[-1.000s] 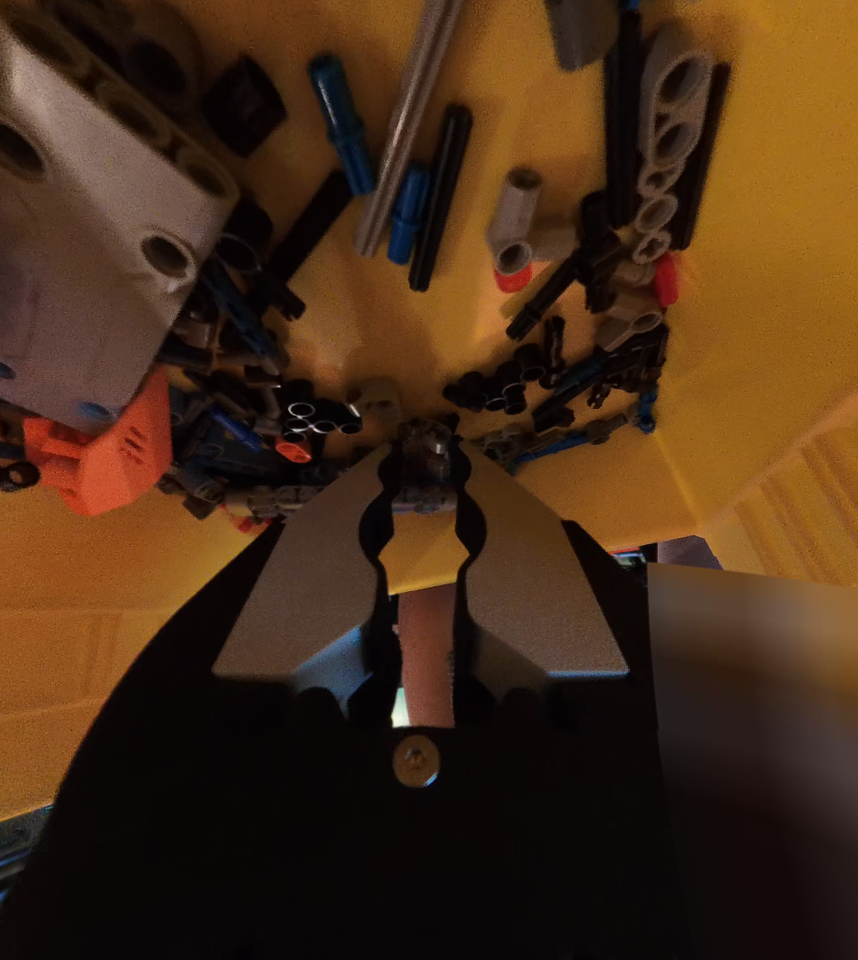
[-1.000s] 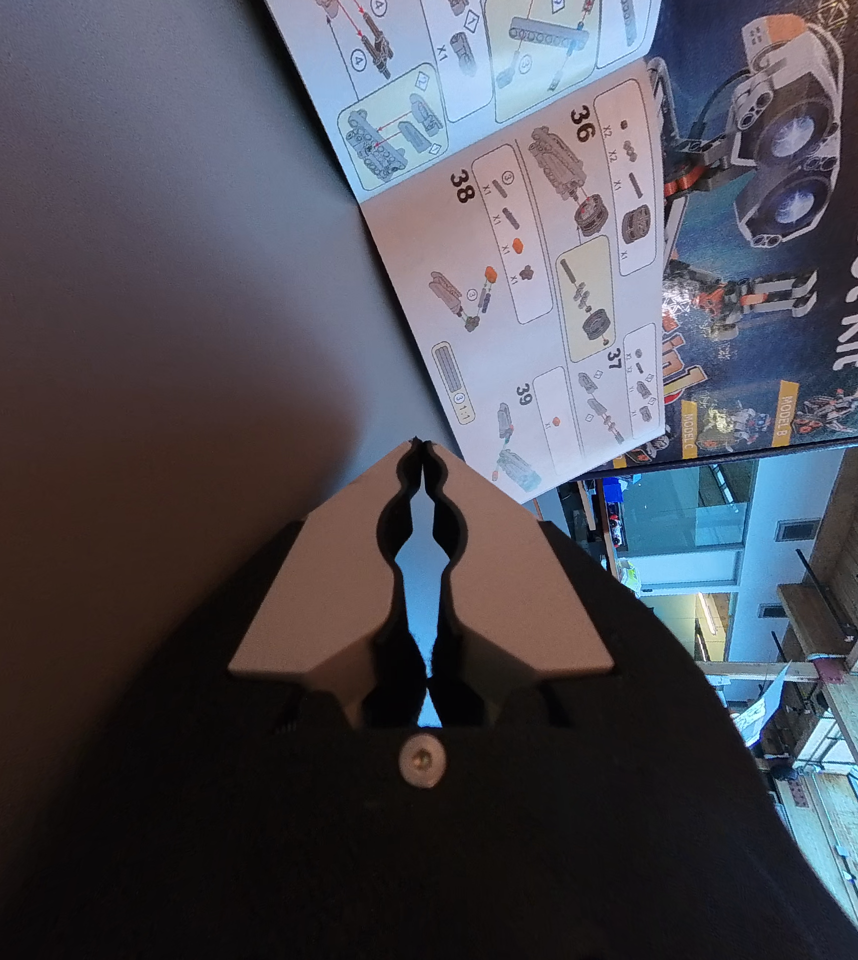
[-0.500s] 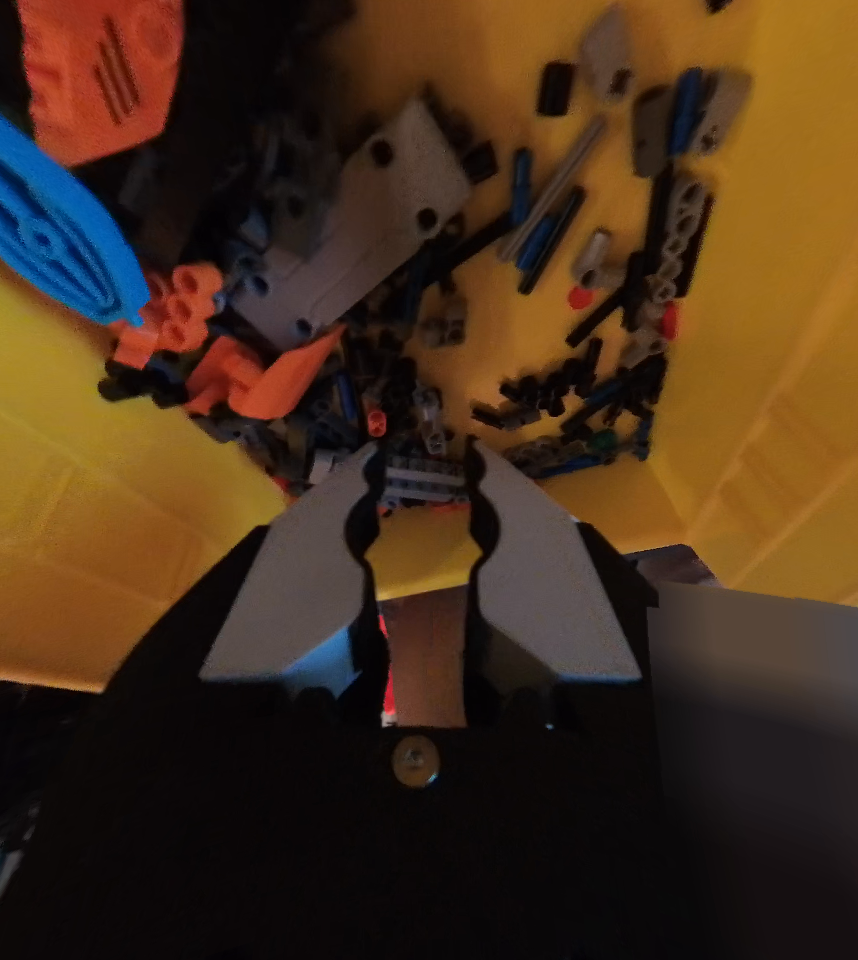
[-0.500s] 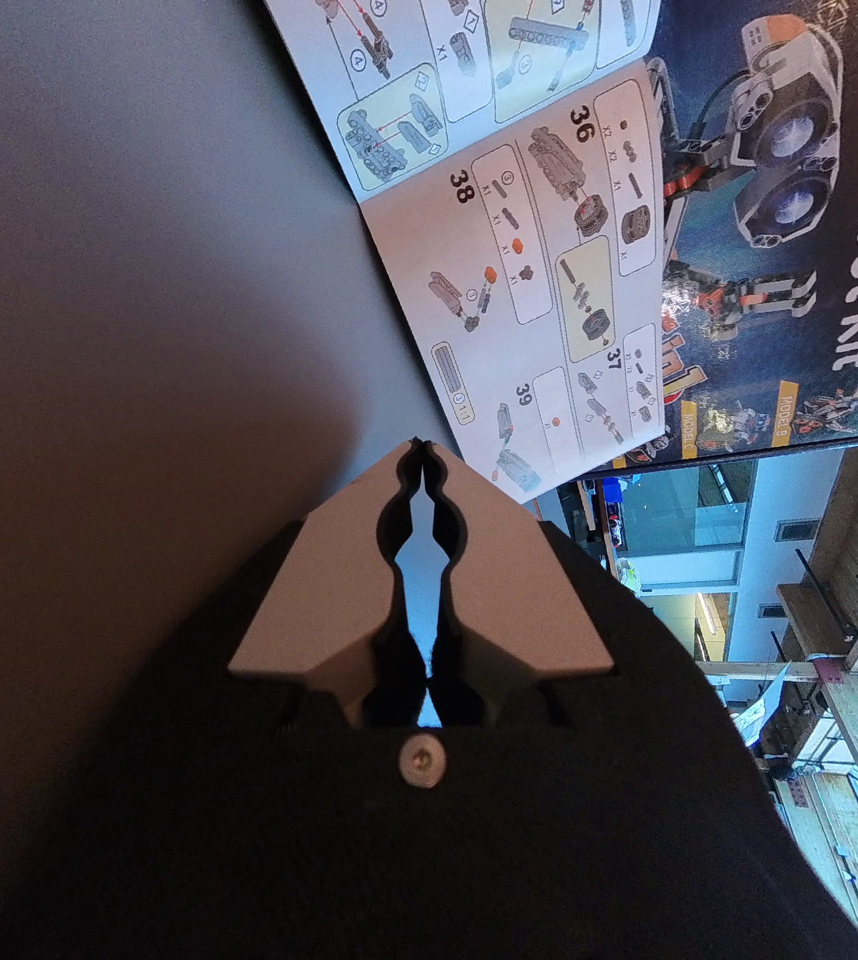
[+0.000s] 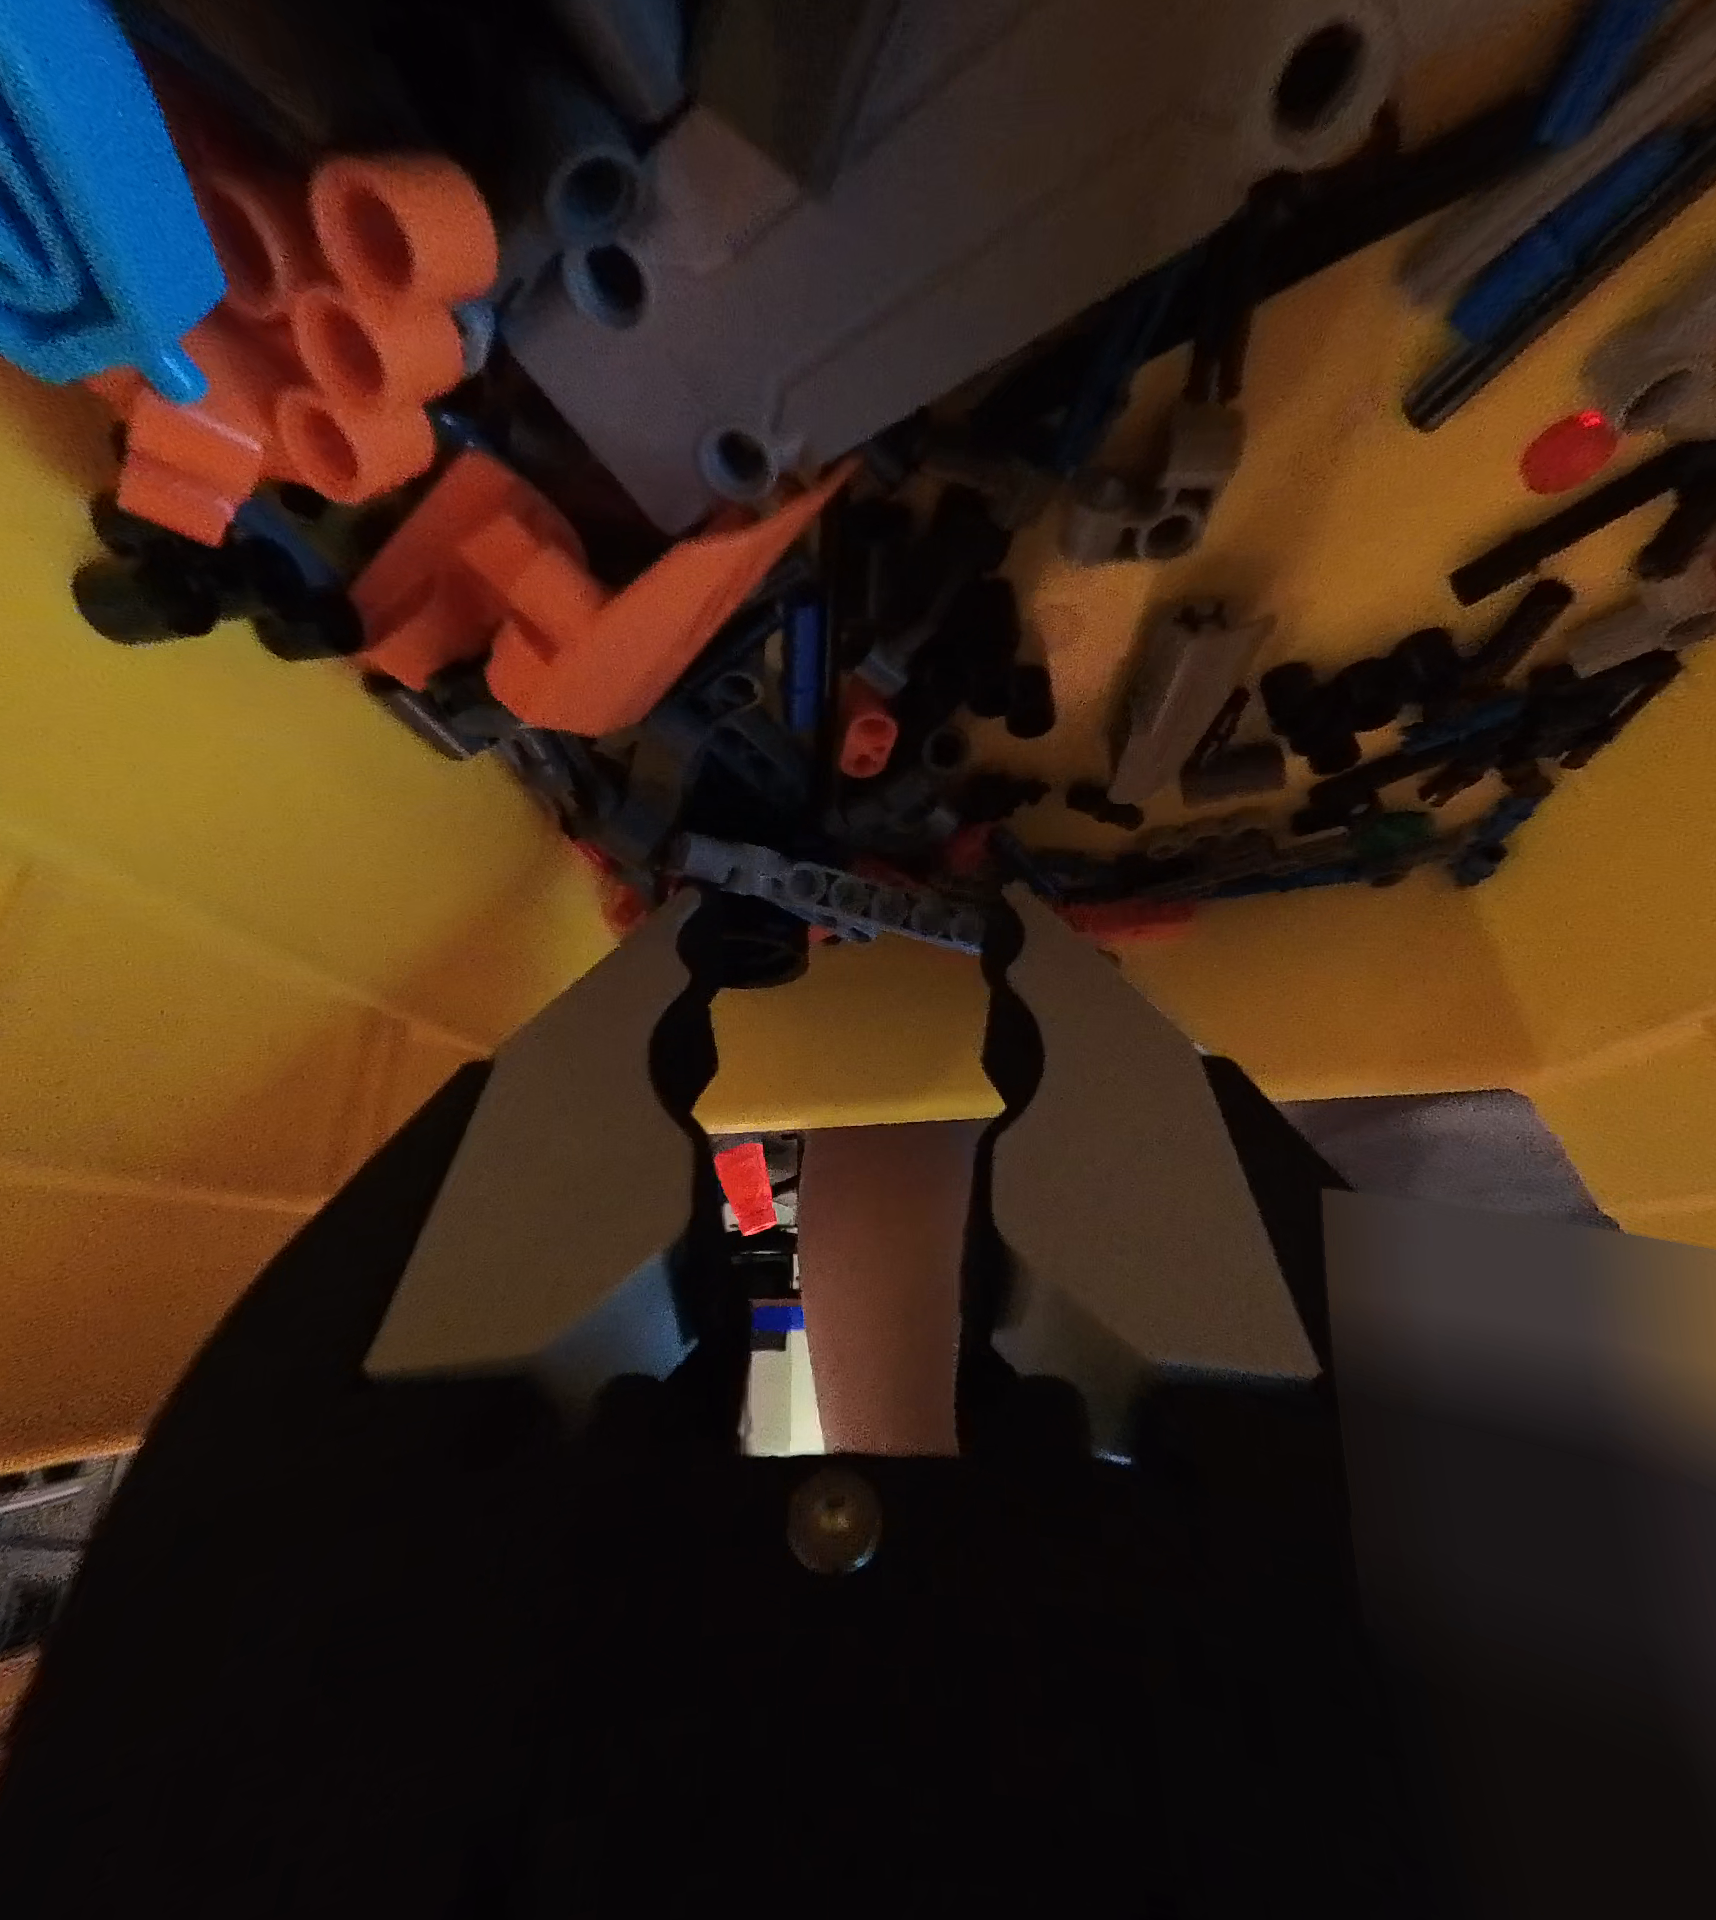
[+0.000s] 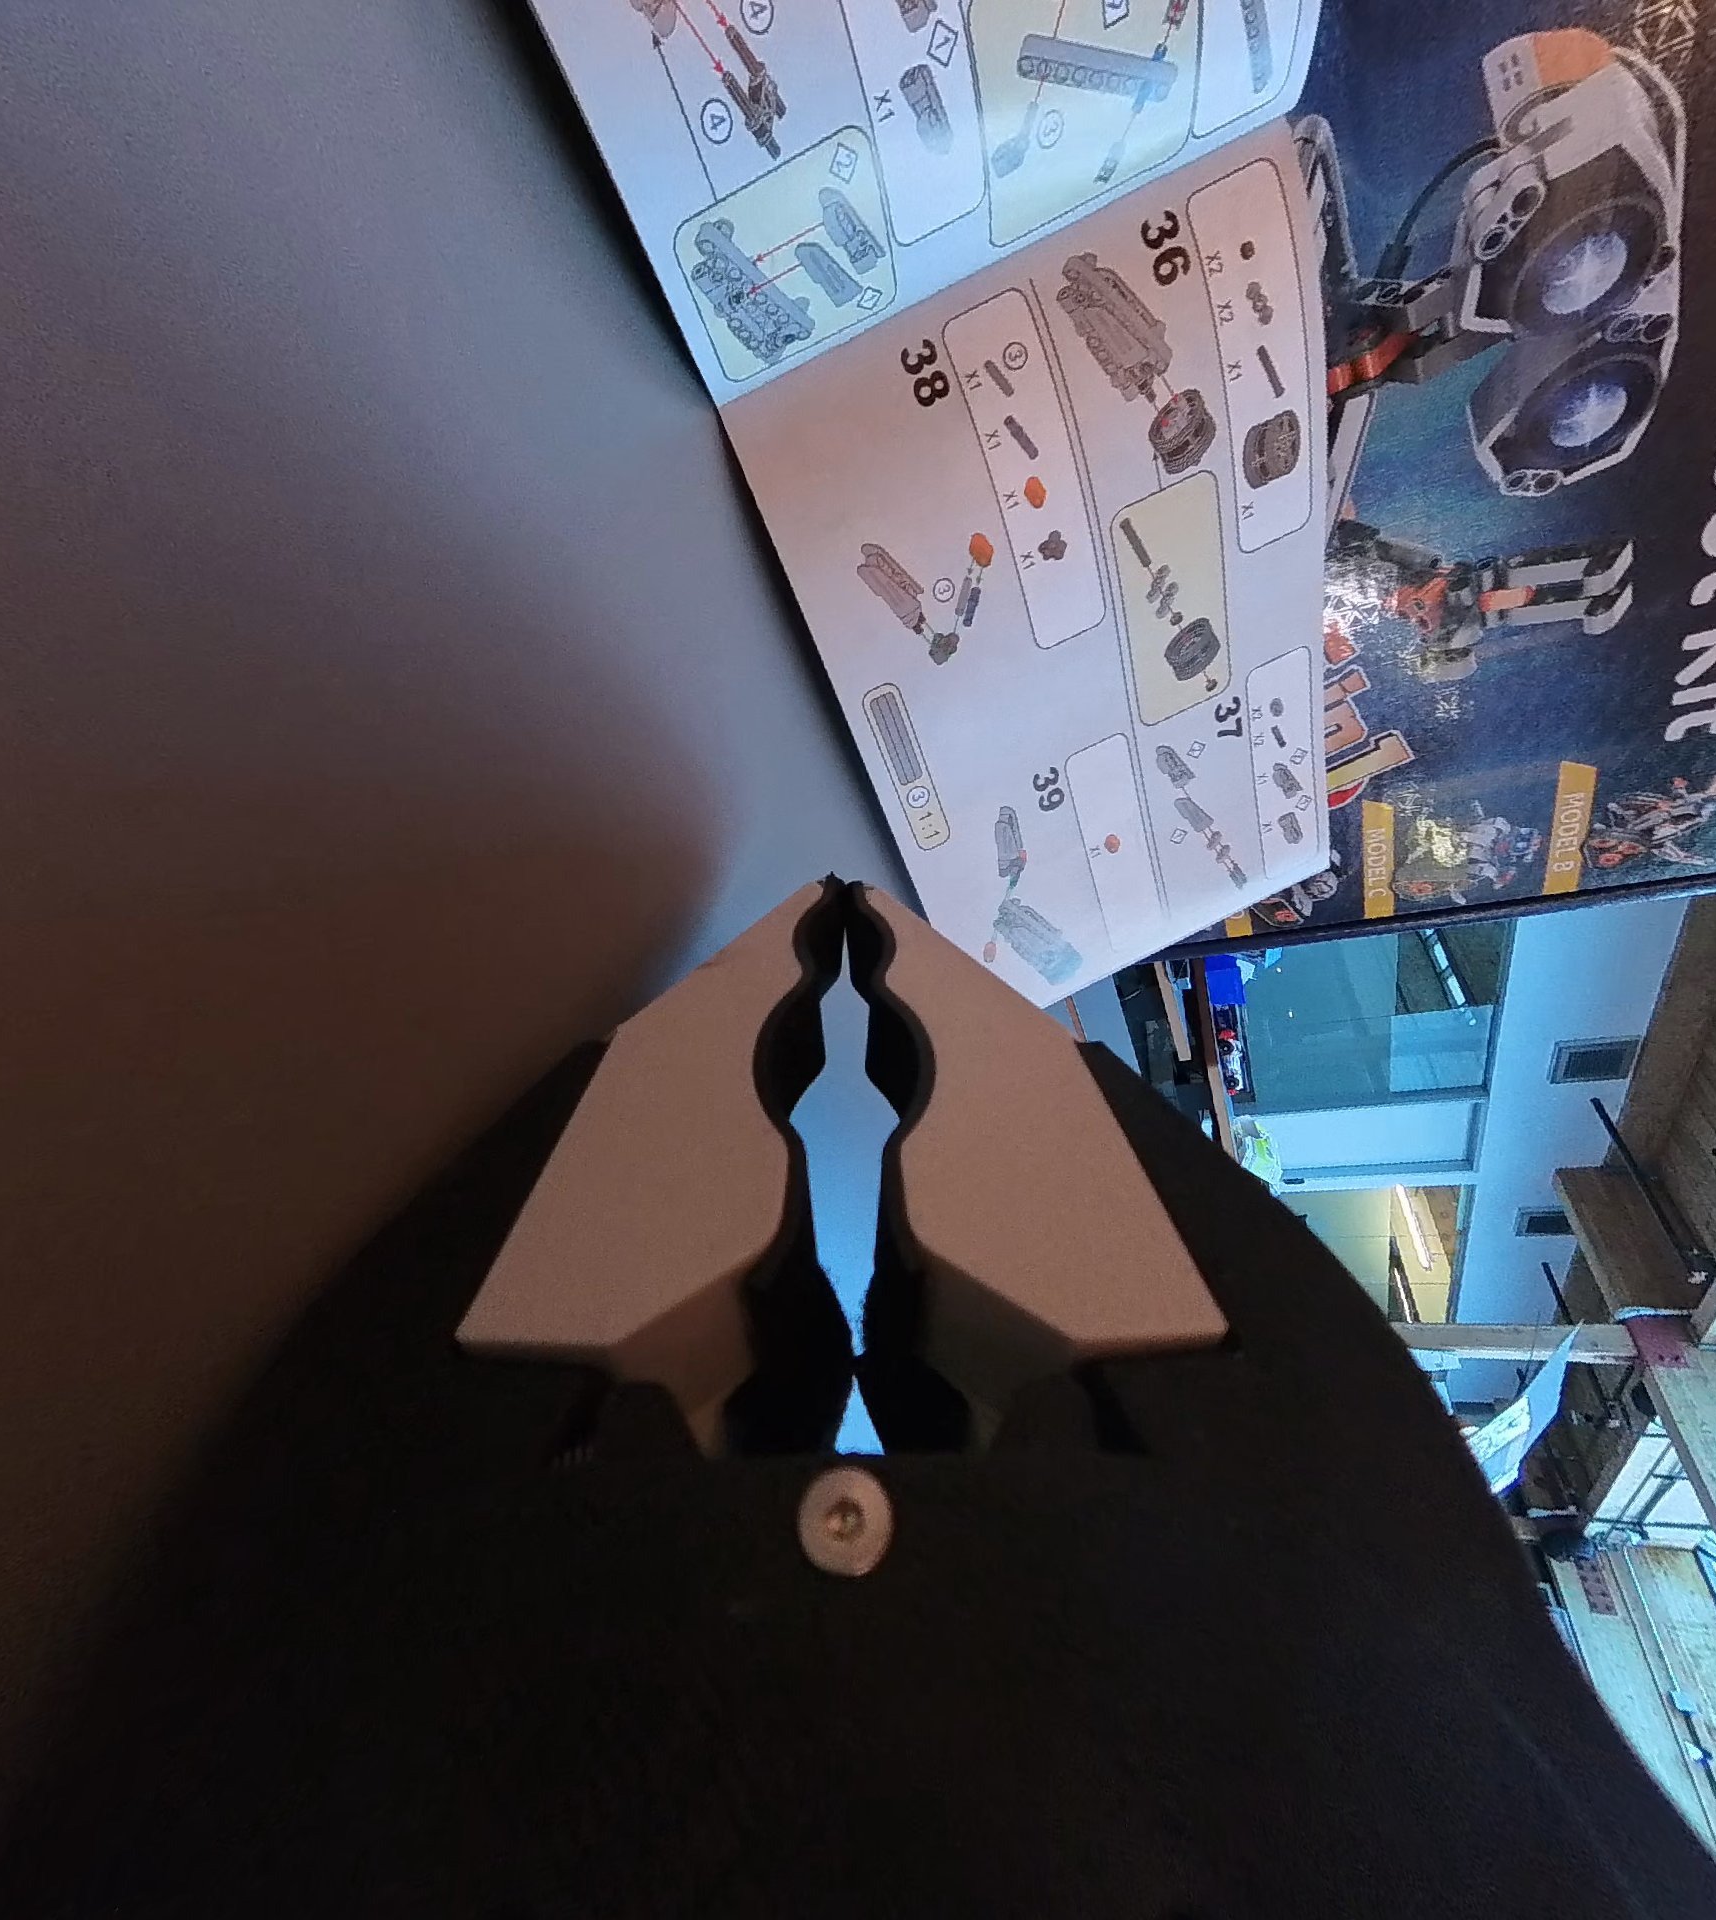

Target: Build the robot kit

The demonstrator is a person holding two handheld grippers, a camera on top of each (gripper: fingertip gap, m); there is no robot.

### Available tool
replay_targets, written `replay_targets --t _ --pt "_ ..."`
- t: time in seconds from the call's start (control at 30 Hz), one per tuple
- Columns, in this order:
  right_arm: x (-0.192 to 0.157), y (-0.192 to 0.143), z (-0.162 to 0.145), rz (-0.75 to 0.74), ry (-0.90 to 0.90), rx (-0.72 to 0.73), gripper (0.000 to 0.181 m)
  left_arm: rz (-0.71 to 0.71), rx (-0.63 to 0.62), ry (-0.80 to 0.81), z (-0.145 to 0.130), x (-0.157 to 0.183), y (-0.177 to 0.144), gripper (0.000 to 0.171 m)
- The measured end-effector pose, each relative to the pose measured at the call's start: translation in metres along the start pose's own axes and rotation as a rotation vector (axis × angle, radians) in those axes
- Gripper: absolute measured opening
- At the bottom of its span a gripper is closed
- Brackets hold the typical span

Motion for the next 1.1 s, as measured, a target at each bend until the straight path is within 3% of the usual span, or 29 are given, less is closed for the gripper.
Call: replay_targets --t 0.23,0.4,0.57,0.73,0.8,0.97,1.03,1.1 --pt "0.000 0.000 0.000 0.000 0.000 0.000 0.000 0.011 0.041 0.047 -0.003 0.002 -0.008 0.026" --pt "0.000 0.000 0.000 0.001 0.000 0.000 0.000 -0.018 0.137 0.130 0.000 0.011 -0.023 0.006" --pt "0.000 0.000 0.000 0.000 0.000 0.000 0.000 -0.033 0.220 0.328 0.011 0.038 -0.035 0.005" --pt "0.000 0.000 0.000 0.000 0.000 0.000 0.000 -0.084 0.404 0.471 0.014 0.059 -0.063 0.045" --pt "0.000 0.000 0.000 0.000 0.000 0.000 0.000 -0.050 0.539 0.417 0.014 0.045 -0.084 0.053" --pt "0.000 0.000 0.000 0.000 0.000 0.000 0.000 -0.004 0.836 0.179 0.005 -0.010 -0.132 0.053" --pt "0.000 0.000 0.000 0.000 0.000 0.000 0.000 0.016 0.870 0.048 0.001 -0.038 -0.136 0.065" --pt "0.000 0.000 0.000 0.000 0.000 0.000 0.000 -0.057 0.846 0.010 0.005 -0.050 -0.130 0.067"
Point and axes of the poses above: each gripper's, where its closed fingertips meet, y out along the fingers, z out of its top, x = y × z across the jaws, the point moved 4 cm from there along -y, back along the fingers, and after that the axes turned 12 degrees about -z, right-handed, at the moved point
